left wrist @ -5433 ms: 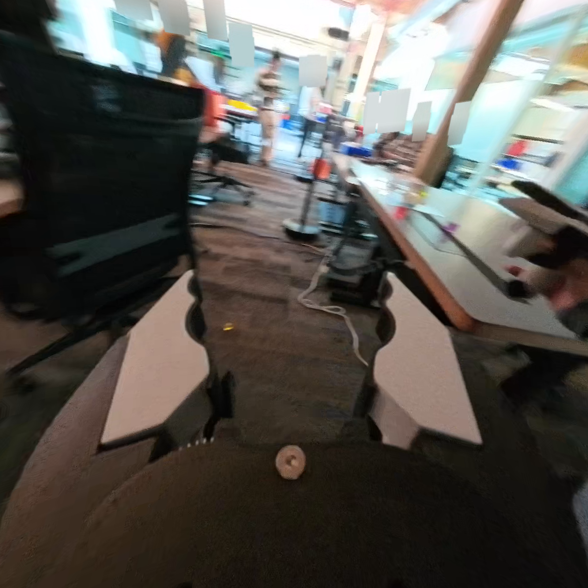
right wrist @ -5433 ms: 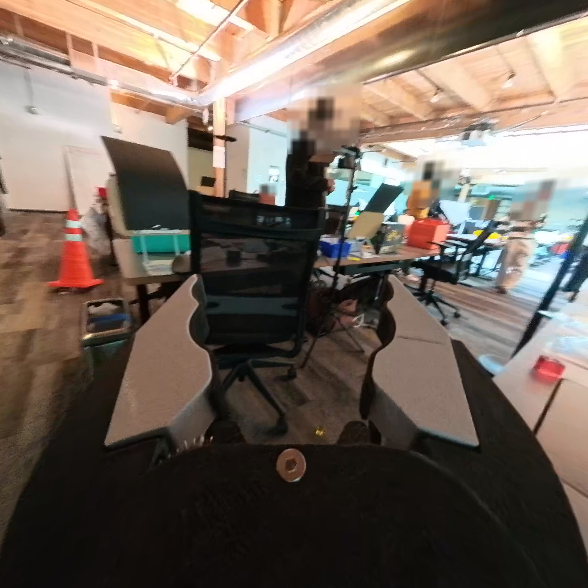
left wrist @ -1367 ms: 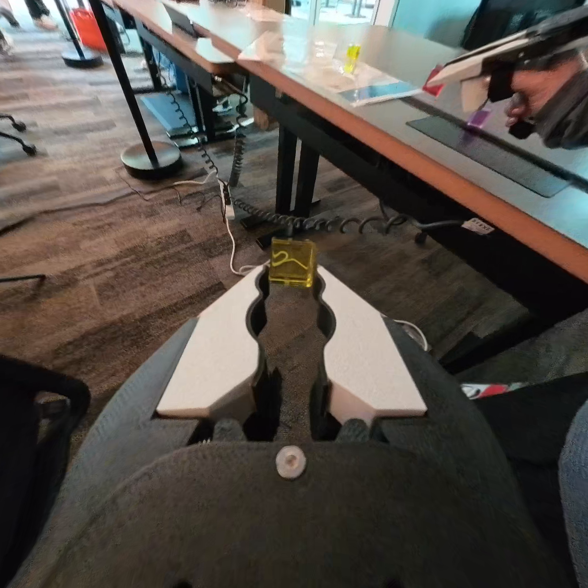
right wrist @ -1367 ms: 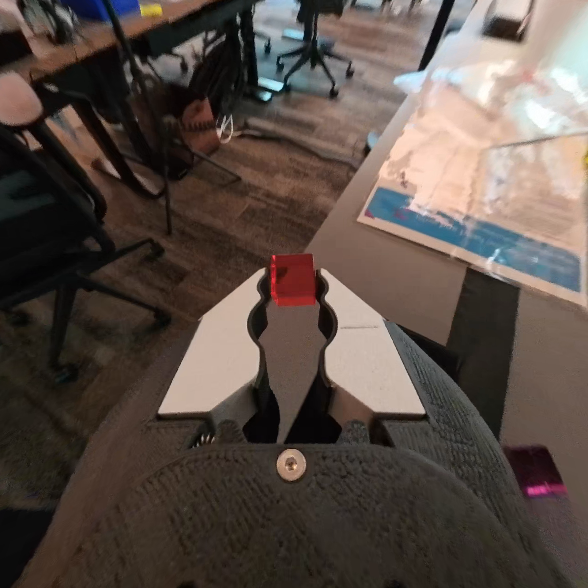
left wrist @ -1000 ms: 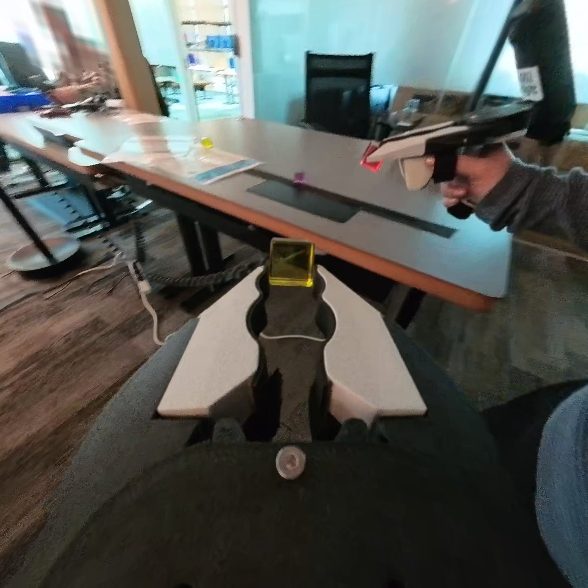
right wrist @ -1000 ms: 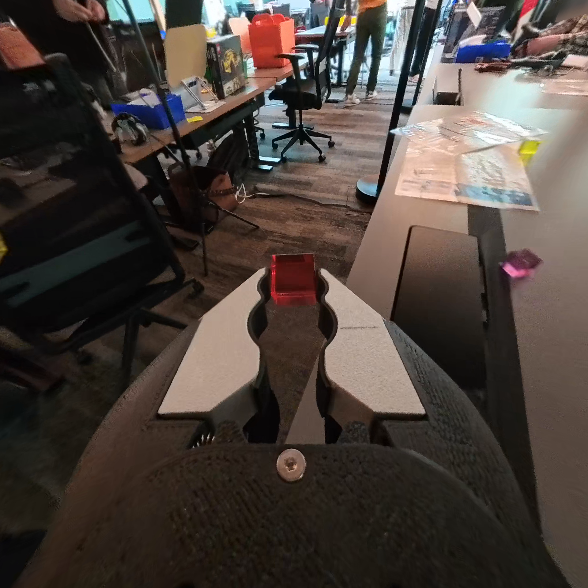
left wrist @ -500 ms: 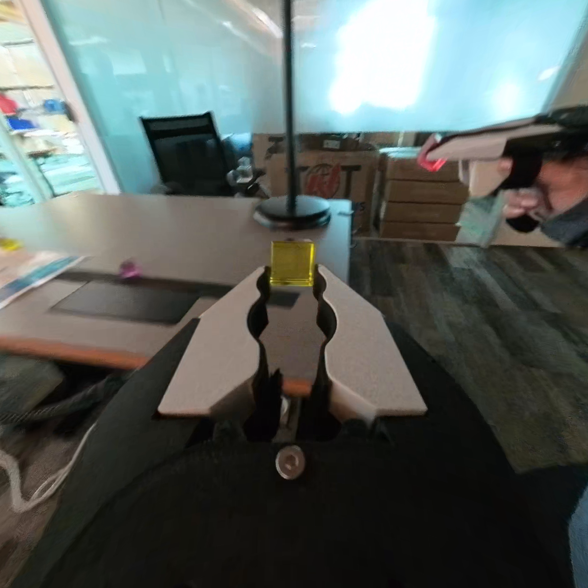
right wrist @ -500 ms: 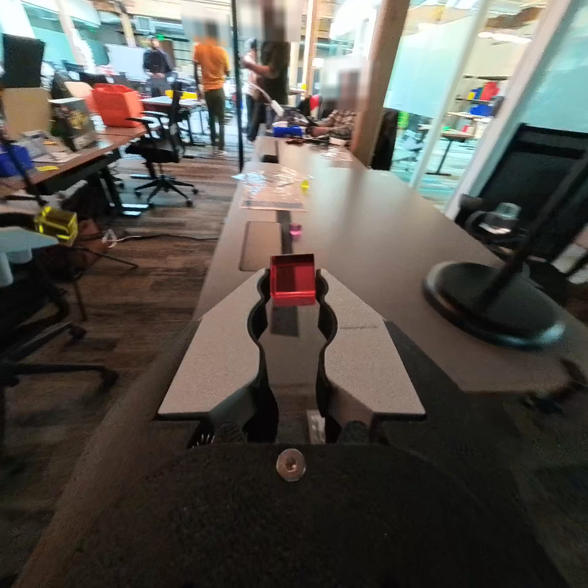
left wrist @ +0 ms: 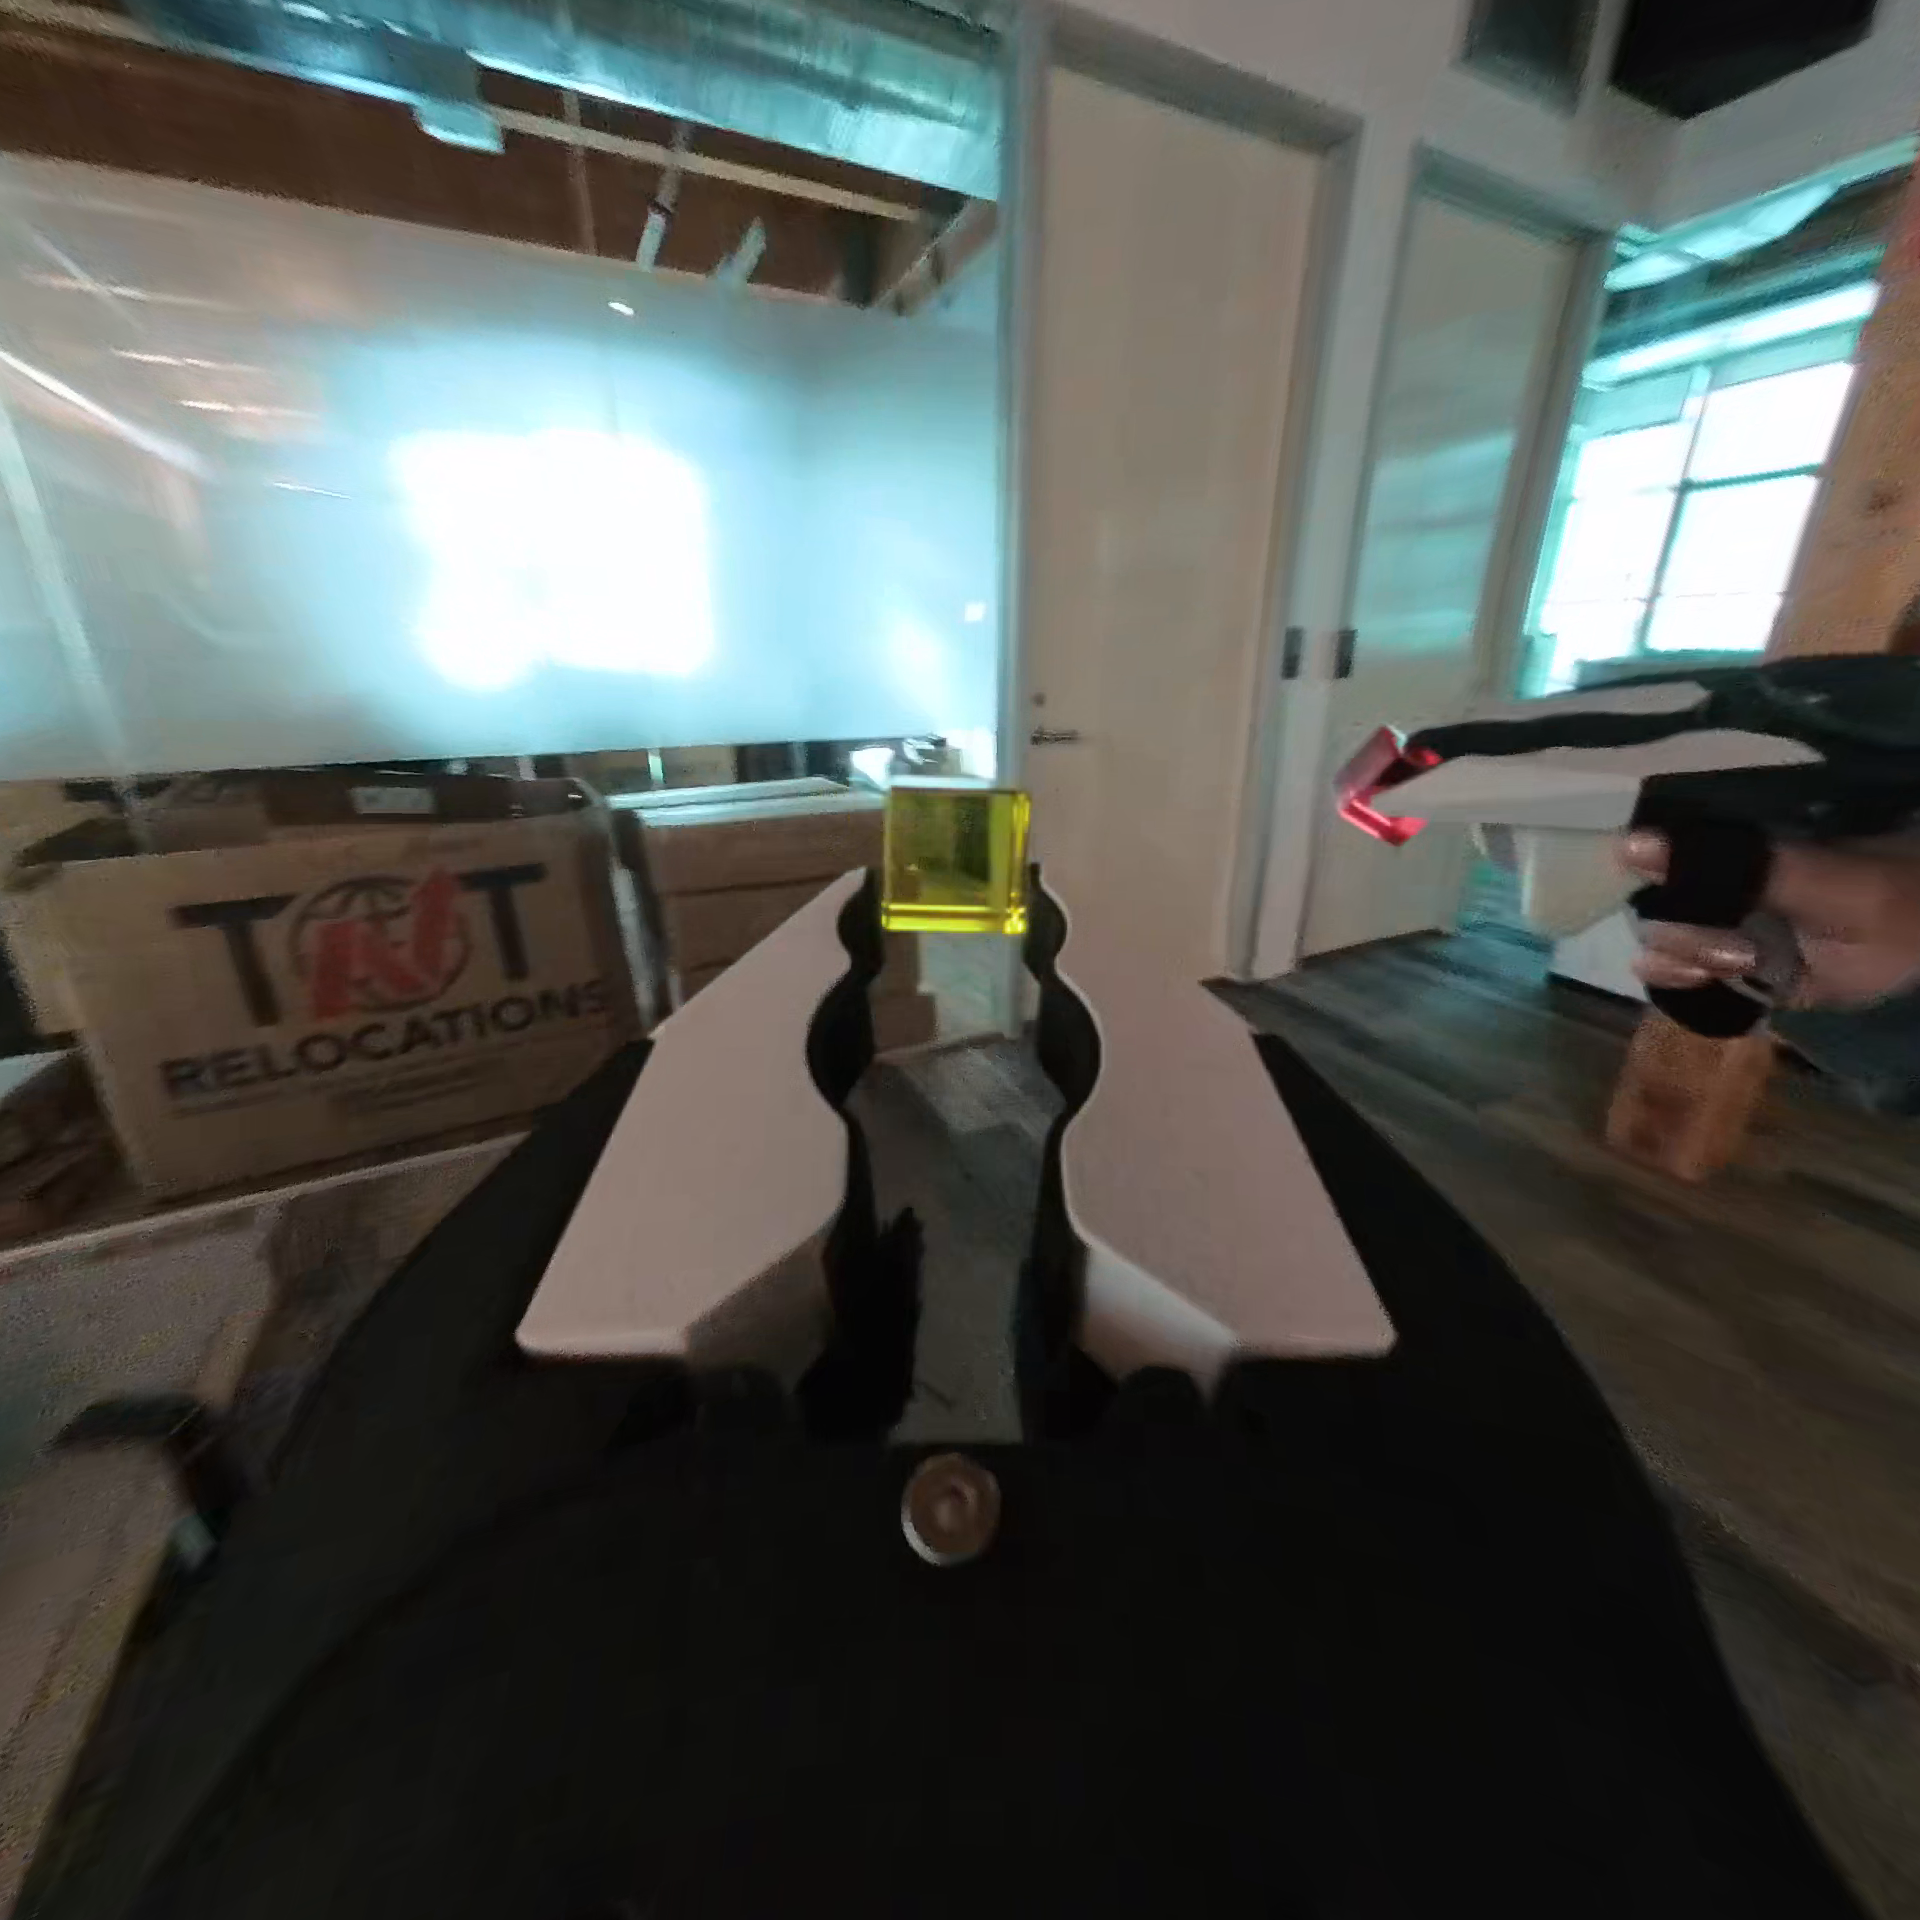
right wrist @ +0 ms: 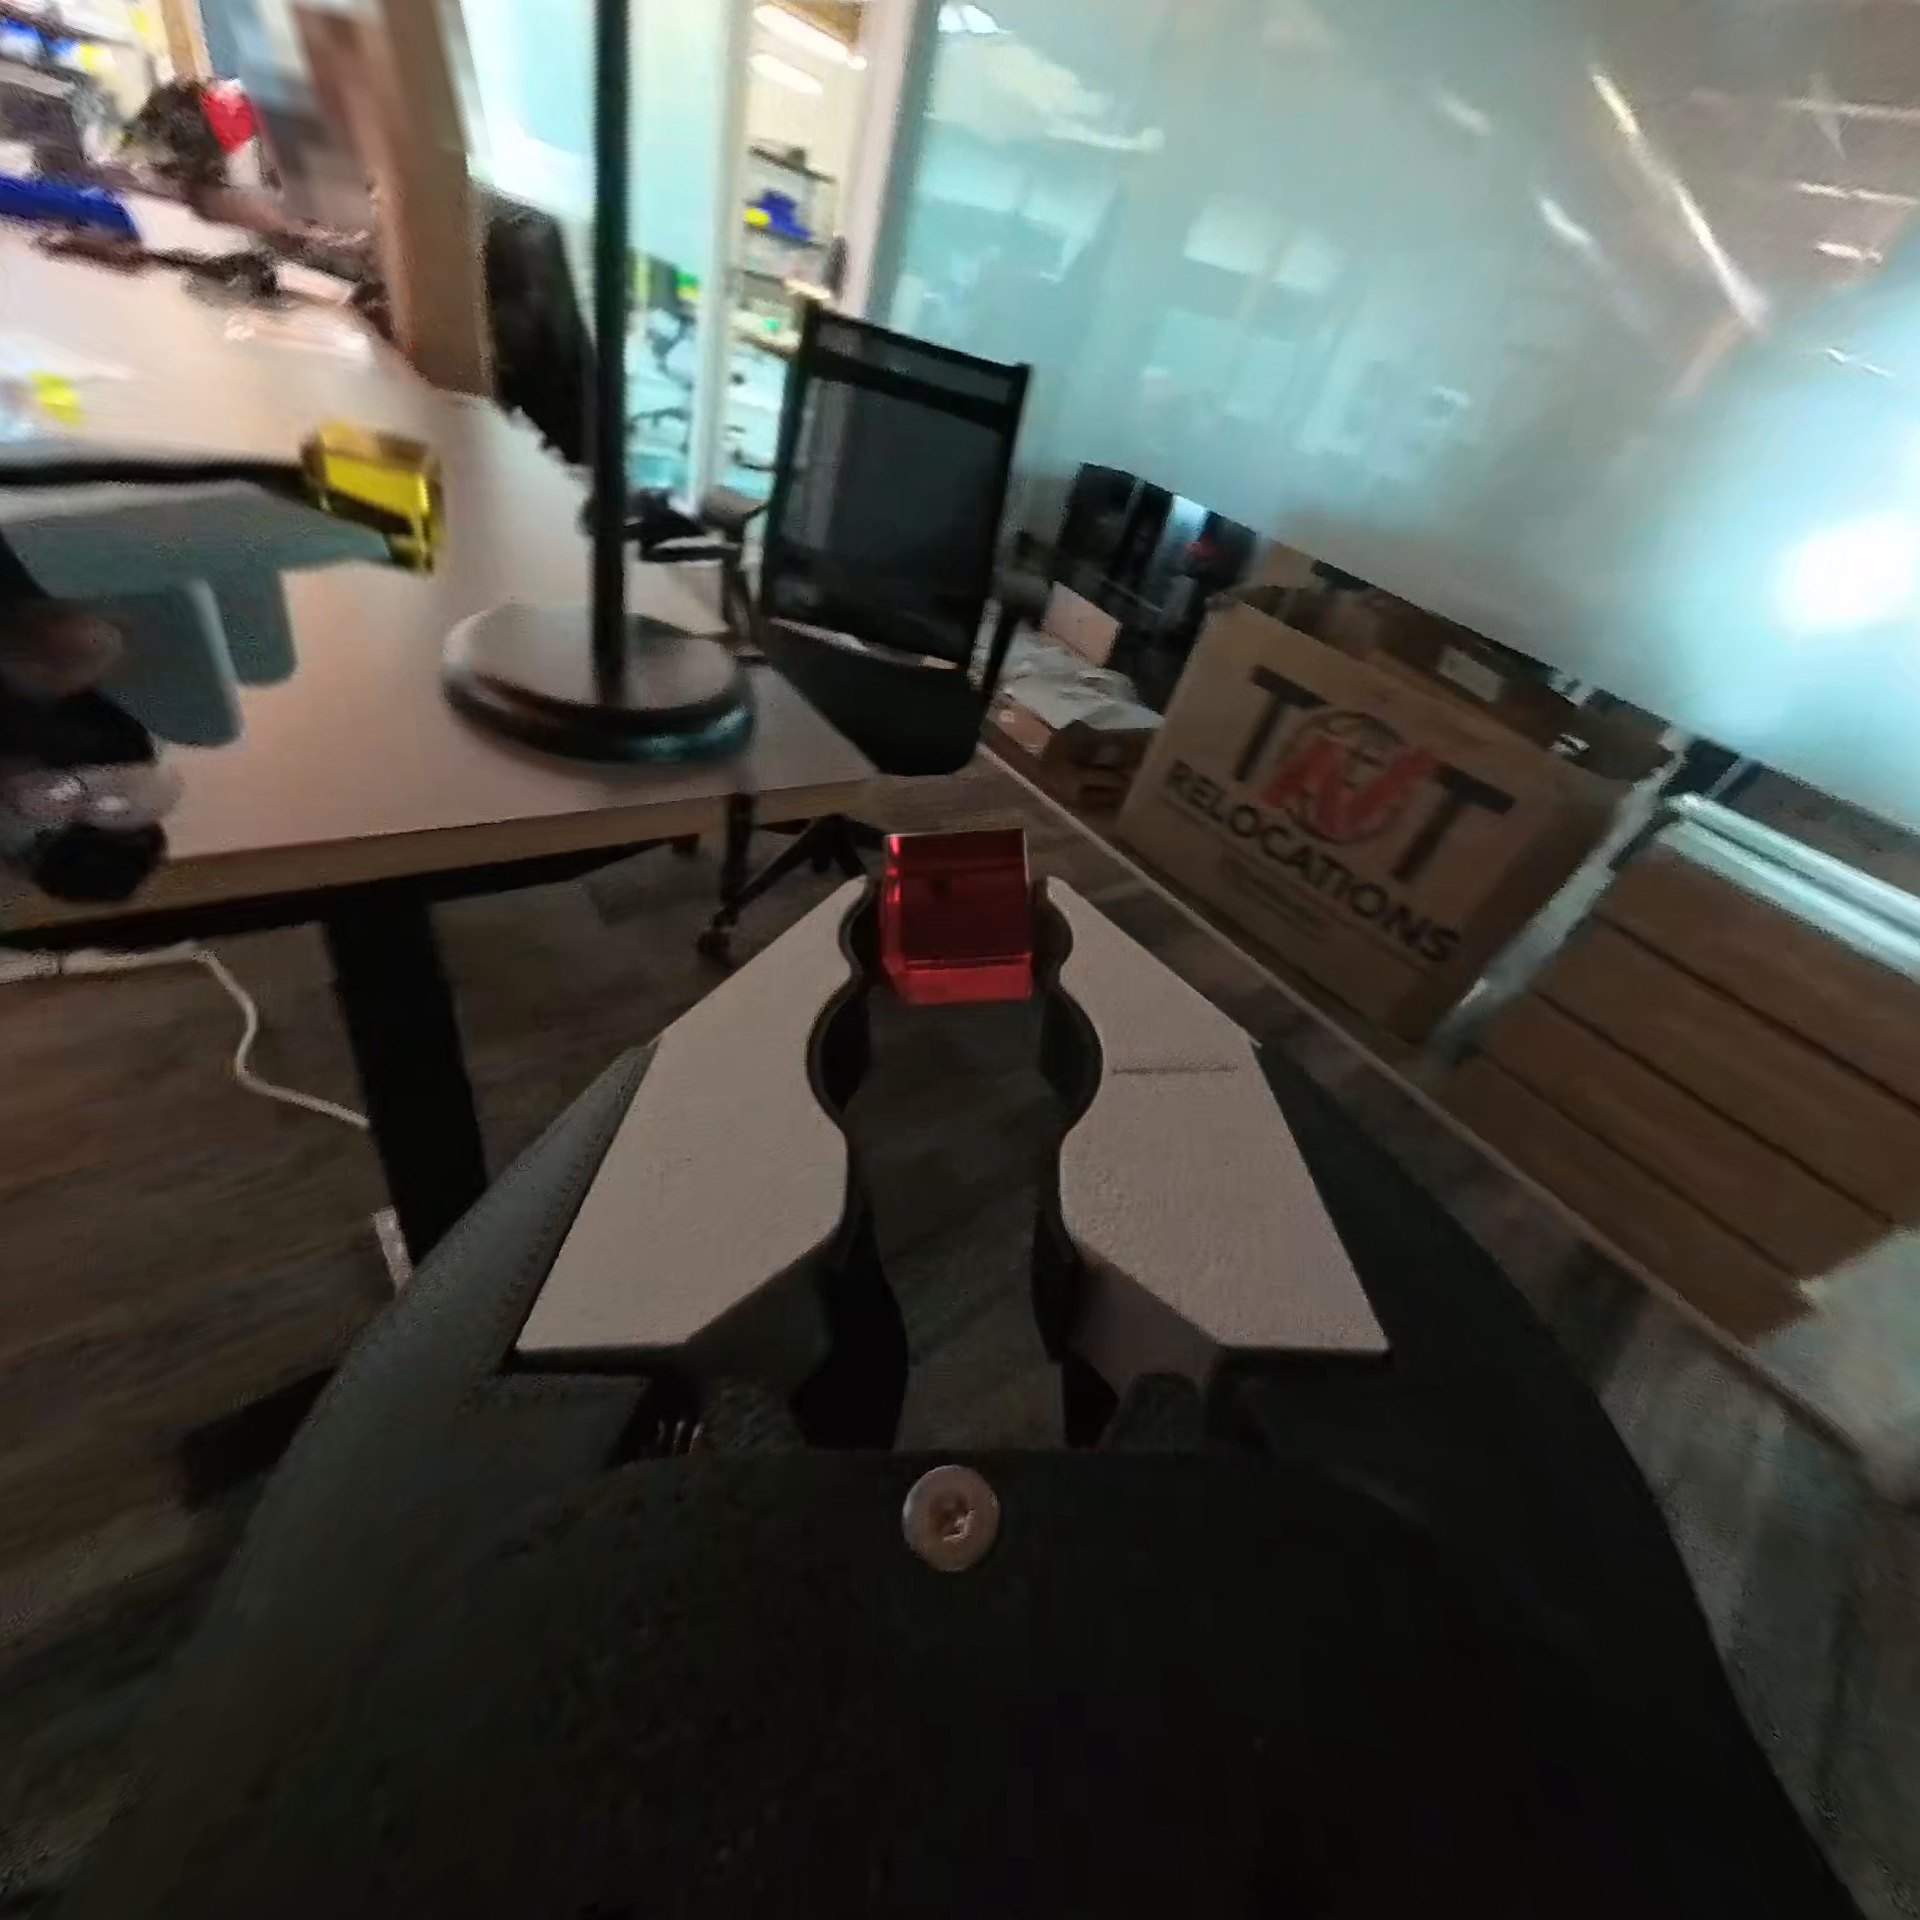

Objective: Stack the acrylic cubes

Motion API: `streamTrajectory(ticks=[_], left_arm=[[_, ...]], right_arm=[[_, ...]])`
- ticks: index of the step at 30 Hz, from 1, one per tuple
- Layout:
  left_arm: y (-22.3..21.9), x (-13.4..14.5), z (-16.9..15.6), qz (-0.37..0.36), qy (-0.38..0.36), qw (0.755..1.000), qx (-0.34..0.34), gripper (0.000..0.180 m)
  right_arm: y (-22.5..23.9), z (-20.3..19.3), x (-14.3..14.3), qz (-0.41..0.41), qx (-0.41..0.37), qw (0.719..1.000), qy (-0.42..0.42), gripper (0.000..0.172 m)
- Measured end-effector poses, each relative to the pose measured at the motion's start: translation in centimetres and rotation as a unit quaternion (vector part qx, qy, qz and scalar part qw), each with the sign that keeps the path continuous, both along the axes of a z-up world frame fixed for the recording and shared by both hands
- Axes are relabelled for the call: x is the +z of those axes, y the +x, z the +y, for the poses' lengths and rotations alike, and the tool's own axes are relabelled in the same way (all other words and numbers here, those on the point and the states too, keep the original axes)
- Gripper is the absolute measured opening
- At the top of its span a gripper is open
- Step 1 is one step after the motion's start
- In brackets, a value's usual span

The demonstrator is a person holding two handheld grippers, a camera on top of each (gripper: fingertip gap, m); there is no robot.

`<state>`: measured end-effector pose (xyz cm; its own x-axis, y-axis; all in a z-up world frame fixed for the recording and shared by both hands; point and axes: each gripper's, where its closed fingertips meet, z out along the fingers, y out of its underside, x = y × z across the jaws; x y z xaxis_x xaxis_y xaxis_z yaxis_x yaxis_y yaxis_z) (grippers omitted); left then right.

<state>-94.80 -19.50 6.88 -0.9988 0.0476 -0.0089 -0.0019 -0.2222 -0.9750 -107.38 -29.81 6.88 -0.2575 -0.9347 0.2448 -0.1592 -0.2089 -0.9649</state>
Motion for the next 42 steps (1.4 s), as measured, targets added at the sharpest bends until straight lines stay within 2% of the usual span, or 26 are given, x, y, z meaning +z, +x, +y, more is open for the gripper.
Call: streamTrajectory(ticks=[2, 5, 10, 14, 16, 21, 25, 31, 34, 38, 40, 42], left_arm=[[-0.7, -0.2, -4.4, -0.02, 0.018, 0.999, -0.022, 0.025], [0.1, -1.1, -9.4, -0.036, 0.044, 0.998, -0.033, 0.025], [7.0, -1.8, -16.0, -0.047, 0.036, 0.997, 0.039, 0.025], [12.6, -1.6, -21.6, -0.042, 0.029, 0.998, 0.035, 0.025], [15.4, -1.5, -24.6, -0.051, 0.025, 0.998, 0.022, 0.026], [21.9, -0.7, -30.8, -0.046, 0.051, 0.998, 0.008, 0.025], [26.8, -0.9, -34.5, -0.055, 0.073, 0.996, 0.014, 0.025], [36.1, -1.3, -38.6, -0.061, 0.081, 0.991, 0.091, 0.025], [41.5, -2.0, -40.5, -0.055, 0.088, 0.984, 0.147, 0.025], [49.1, -2.6, -42.3, -0.06, 0.1, 0.959, 0.259, 0.026], [52.7, -2.9, -42.5, -0.026, 0.102, 0.941, 0.321, 0.026], [54.7, -2.4, -42.9, 0.017, 0.091, 0.93, 0.354, 0.025]], right_arm=[[-0.8, -3.5, 0.2, -0.015, -0.013, 0.999, 0.026, 0.026], [-0.8, -8.3, -0.1, -0.027, -0.035, 0.999, 0.024, 0.026], [2.1, -14.8, -0.5, -0.076, -0.043, 0.995, 0.057, 0.027], [7.1, -20.4, -0.7, -0.061, -0.043, 0.996, 0.045, 0.026], [10.2, -23.6, 0.1, -0.064, -0.041, 0.997, 0.032, 0.026], [19.6, -30.3, 2.9, -0.093, 0.005, 0.993, 0.068, 0.027], [25.9, -34.1, 3.1, -0.095, 0.026, 0.994, 0.052, 0.026], [35.6, -40.4, -0.5, -0.059, 0.081, 0.993, 0.068, 0.026], [41.8, -44.3, -1.8, -0.046, 0.128, 0.988, 0.072, 0.026], [51.1, -49.2, -1.4, -0.035, 0.213, 0.975, 0.053, 0.026], [55.8, -50.8, -0.7, -0.023, 0.268, 0.961, 0.062, 0.027], [60.1, -51.5, 0.3, -0.011, 0.326, 0.943, 0.069, 0.026]])
